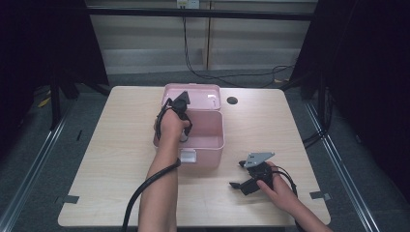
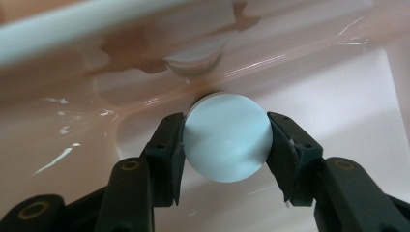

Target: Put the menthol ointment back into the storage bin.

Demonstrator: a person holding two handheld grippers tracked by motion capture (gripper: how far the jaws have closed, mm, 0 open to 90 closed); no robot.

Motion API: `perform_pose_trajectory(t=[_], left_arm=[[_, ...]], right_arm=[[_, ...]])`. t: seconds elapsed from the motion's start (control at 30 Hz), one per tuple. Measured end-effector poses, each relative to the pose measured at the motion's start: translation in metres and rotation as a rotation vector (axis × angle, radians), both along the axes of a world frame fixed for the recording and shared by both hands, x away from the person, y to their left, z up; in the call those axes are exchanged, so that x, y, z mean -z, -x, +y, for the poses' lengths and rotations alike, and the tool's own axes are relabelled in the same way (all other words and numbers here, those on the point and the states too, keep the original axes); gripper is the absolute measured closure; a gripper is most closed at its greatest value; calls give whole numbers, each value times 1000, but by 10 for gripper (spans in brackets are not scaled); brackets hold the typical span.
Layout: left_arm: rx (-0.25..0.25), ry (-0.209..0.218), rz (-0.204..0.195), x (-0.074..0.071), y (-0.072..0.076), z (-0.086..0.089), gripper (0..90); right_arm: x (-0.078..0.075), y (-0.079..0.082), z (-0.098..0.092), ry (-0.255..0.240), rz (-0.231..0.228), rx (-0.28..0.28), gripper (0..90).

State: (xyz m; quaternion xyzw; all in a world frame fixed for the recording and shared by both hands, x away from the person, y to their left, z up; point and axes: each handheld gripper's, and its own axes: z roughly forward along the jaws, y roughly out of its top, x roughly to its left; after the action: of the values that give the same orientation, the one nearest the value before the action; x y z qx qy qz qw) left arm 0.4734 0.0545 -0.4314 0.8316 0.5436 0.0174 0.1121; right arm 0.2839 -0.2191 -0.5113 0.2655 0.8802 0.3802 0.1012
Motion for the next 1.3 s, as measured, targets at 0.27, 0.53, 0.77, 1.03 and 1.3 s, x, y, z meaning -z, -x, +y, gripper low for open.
perform_pose_trajectory(t=[0.27, 0.53, 0.77, 1.03, 1.3], left_arm=[[7, -5, 5, 0, 0, -1, 501], [3, 4, 8, 1, 0, -1, 499], [3, 7, 14, 2, 0, 0, 488], [-7, 11, 22, 3, 1, 1, 445], [-17, 11, 28, 0, 3, 3, 379]], right_arm=[[0, 0, 0, 0, 0, 0, 108], [0, 0, 0, 0, 0, 0, 108], [0, 0, 0, 0, 0, 0, 108], [0, 0, 0, 0, 0, 0, 108], [0, 0, 0, 0, 0, 0, 108]])
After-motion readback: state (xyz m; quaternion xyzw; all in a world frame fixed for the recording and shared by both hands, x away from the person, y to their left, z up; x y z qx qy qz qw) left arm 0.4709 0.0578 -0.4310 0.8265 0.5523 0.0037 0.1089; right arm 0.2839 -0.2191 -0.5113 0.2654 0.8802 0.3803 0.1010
